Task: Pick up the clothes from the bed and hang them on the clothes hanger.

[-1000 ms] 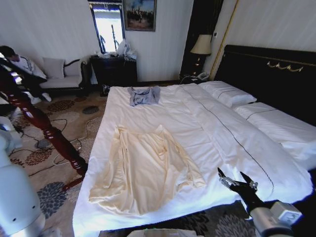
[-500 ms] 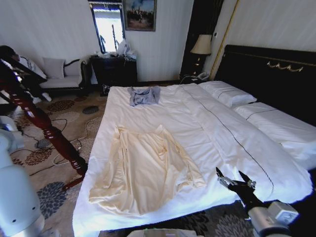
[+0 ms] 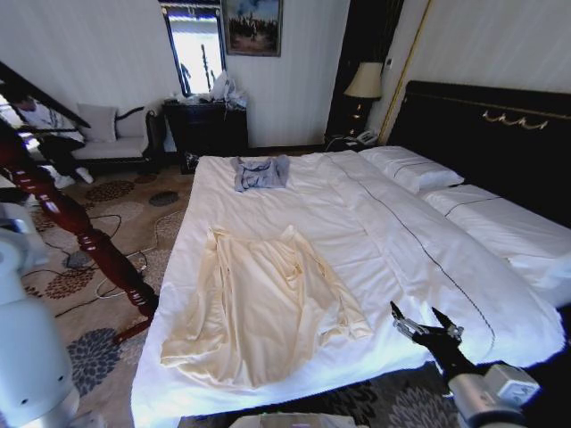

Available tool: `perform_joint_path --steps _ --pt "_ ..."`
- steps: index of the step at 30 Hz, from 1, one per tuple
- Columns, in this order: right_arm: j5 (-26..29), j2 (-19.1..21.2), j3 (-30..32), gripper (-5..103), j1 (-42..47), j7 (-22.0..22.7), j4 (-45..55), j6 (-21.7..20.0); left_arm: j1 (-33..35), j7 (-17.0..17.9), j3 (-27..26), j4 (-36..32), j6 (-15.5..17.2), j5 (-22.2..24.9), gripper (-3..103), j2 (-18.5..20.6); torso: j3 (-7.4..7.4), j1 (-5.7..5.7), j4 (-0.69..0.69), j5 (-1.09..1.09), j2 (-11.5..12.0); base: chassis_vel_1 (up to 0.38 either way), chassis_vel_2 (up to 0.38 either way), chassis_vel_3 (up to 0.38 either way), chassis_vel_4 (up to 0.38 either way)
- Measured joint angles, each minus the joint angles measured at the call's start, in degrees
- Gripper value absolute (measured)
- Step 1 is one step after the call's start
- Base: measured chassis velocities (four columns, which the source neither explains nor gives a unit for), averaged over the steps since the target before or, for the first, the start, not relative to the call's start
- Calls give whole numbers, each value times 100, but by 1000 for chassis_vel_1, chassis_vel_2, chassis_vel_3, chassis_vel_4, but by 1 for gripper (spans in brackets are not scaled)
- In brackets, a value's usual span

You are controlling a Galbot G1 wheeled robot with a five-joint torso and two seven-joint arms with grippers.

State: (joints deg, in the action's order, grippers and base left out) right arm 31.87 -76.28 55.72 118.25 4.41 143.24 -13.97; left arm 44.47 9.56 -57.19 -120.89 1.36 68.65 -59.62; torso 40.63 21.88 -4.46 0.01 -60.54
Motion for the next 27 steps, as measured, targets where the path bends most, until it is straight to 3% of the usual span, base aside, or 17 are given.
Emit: perform_joint_path --steps 7,18,23,27 --pt "28 30 -31 100 -94 0 -50 7 204 -119 599 -317 13 30 23 17 0 0 1 0 0 0 0 0 0" --pt "87 184 12 100 -296 25 -303 72 529 76 1490 -507 76 746 23 -128 0 0 1 0 0 0 0 0 0" --pt "29 271 13 100 -420 31 -475 94 569 84 1861 -459 135 1298 23 -304 0 0 0 1 0 0 0 0 0" --pt "3 418 34 100 -532 76 -621 104 616 264 2033 -303 150 2043 23 -546 0 0 0 1 0 0 0 0 0"
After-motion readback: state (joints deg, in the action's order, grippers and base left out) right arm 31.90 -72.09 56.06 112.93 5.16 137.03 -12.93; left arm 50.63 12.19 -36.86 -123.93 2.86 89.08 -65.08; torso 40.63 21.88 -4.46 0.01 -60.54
